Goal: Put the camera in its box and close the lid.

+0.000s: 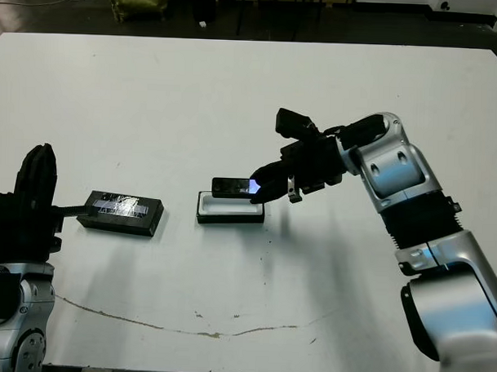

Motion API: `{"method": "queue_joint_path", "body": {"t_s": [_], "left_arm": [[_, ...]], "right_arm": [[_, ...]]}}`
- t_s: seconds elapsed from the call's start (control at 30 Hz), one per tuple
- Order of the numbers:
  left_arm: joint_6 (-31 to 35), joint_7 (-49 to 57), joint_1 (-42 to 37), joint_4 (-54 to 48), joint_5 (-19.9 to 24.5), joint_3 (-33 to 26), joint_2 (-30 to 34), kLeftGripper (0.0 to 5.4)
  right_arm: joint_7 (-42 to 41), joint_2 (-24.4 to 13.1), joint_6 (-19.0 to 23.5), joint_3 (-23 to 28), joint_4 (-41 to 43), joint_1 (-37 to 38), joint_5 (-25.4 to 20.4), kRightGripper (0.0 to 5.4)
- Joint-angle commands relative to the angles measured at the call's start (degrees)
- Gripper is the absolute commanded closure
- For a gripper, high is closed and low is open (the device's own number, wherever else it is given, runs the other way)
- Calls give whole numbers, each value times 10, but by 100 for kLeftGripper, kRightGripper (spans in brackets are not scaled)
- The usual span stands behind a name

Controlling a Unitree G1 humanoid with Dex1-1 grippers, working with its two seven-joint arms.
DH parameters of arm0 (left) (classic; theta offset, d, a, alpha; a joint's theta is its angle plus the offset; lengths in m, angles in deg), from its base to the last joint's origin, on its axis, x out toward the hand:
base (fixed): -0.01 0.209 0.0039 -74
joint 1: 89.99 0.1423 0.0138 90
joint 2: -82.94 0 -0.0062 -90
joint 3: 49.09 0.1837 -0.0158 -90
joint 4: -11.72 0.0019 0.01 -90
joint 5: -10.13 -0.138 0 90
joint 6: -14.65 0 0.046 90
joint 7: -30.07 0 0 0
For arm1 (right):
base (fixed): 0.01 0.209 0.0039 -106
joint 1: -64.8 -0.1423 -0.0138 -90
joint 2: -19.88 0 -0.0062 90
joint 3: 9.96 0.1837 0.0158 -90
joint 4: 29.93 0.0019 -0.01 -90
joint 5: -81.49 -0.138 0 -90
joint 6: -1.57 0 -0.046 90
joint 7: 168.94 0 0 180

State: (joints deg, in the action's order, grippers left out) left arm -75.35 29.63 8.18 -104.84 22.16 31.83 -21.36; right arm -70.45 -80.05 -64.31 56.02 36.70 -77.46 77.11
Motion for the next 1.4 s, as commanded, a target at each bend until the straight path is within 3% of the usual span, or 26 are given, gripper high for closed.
{"method": "queue_joint_path", "body": {"t_s": [0.03, 0.3, 0.67, 0.9, 1.13, 1.4], "left_arm": [[5, 3, 5, 5, -9, 0, 0, 540], [13, 5, 3, 2, -2, 0, -4, 540], [14, 6, 5, 0, -2, 2, -6, 540], [9, 7, 8, -1, 2, 2, -12, 540], [11, 4, 16, -10, 3, 4, -15, 540], [10, 4, 17, -9, 3, 3, -16, 540]], "right_arm": [[9, 8, -16, -9, -17, -14, 18, 518], [7, 28, -46, -15, -52, -27, 37, 518], [-4, 49, -56, -32, -72, -38, 61, 518], [-13, 49, -55, -43, -54, -40, 73, 518], [-22, 42, -11, -51, -18, -41, 81, 518], [-24, 40, -17, -54, -20, -42, 85, 518]]}}
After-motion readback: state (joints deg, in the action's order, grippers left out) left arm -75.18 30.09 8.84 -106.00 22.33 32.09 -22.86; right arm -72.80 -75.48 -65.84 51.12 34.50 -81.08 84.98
